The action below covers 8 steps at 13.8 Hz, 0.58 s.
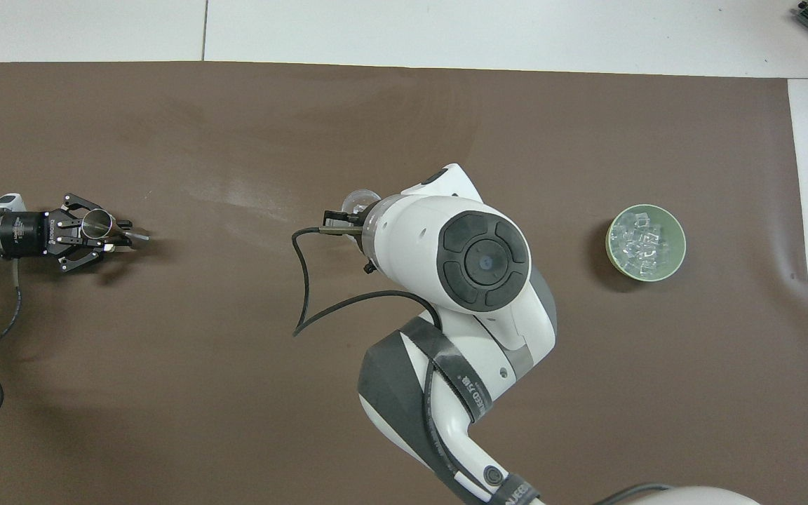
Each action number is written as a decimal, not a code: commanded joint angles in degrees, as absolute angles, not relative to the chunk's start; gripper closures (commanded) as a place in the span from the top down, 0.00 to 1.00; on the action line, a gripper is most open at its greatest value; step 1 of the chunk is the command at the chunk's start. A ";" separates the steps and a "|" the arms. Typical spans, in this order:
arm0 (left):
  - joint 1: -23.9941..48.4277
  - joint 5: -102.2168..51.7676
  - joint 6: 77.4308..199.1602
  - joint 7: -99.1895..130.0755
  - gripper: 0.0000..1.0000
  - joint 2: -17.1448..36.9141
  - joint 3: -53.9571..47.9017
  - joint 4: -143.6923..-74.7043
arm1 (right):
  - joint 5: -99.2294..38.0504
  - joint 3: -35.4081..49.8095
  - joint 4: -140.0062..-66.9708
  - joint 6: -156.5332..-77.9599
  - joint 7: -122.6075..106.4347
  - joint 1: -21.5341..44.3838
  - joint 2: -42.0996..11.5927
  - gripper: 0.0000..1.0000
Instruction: Pour wine and add ice with both arms
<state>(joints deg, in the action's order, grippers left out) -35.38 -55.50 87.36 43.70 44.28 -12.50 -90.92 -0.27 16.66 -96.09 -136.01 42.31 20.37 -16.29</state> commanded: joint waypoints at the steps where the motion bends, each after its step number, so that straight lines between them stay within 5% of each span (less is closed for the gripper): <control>1: -35.07 -53.09 87.37 47.44 0.72 45.53 -12.39 -87.72 | 0.88 17.23 -95.10 -136.67 43.42 19.51 -16.61 0.68; 4: -35.07 -51.60 86.57 49.38 0.87 44.91 -12.48 -86.40 | 0.97 17.23 -95.10 -136.67 43.68 19.51 -16.70 0.70; 5: -35.07 -51.50 86.49 50.44 0.91 44.65 -12.39 -86.31 | 1.05 17.05 -95.10 -136.67 43.86 19.51 -16.61 0.77; 6: -34.98 -50.98 86.40 51.23 0.96 44.21 -12.48 -85.79 | 1.49 16.79 -95.18 -136.67 43.42 19.25 -16.61 1.00; 8: -34.89 -48.79 85.26 51.77 1.00 43.68 -12.57 -83.77 | 5.34 16.44 -95.62 -135.89 43.24 18.38 -16.09 1.00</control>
